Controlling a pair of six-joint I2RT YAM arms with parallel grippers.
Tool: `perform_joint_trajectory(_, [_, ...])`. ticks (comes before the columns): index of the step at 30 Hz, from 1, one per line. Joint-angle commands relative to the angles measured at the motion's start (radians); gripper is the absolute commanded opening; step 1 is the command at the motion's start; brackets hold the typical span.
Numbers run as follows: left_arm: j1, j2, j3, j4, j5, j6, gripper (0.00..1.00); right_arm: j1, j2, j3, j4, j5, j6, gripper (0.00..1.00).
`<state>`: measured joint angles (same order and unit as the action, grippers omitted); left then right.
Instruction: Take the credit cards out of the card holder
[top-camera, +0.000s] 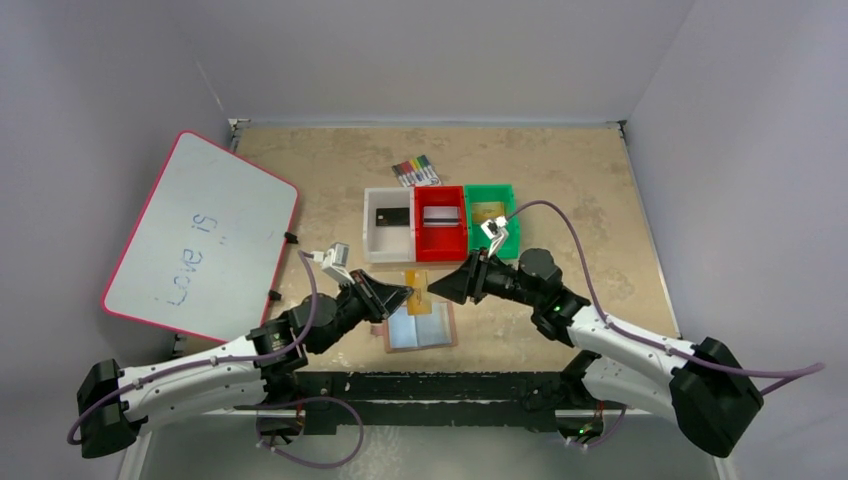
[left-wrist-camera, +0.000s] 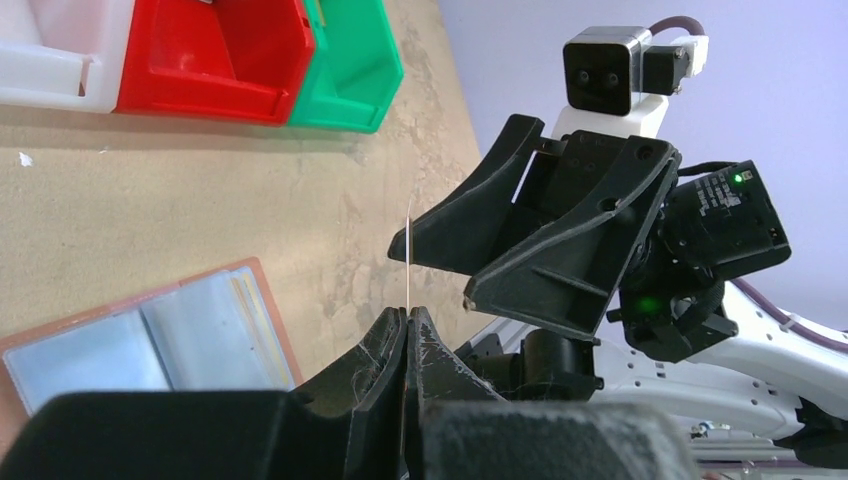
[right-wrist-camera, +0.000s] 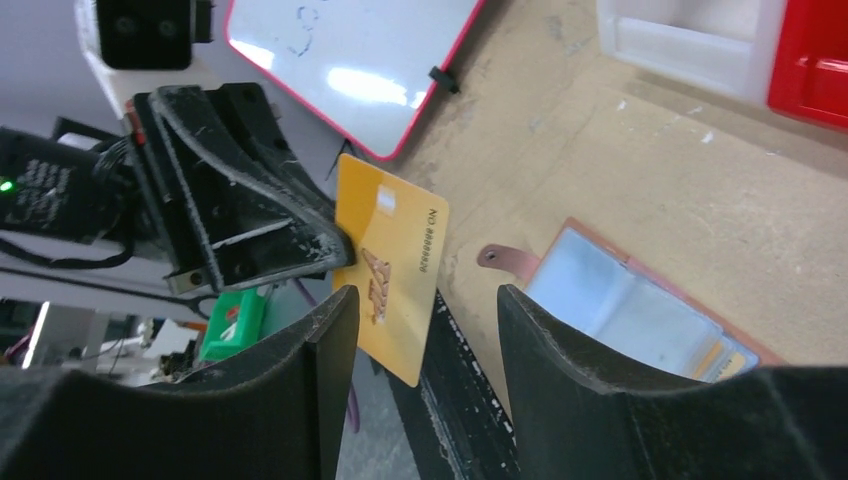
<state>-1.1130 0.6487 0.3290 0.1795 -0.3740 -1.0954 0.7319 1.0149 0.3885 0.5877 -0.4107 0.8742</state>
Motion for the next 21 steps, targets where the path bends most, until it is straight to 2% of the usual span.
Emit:
perform_joint_trajectory(1, [0.001, -0.021, -0.016, 0.097, 0.032, 0.015, 0.00, -0.025, 0.006, -0.014, 0.168, -0.131, 0.033, 0.54])
perform_joint_trajectory(11, [-0.001, -0.036, -0.030, 0.184, 0.082, 0.023, 0.00, -0.053, 0.057, -0.030, 0.267, -0.210, 0.080, 0.50])
perform_joint_trajectory(21, [0.001, -0.046, -0.044, 0.193, 0.088, 0.025, 0.00, -0.060, 0.082, -0.013, 0.364, -0.316, 0.114, 0.36])
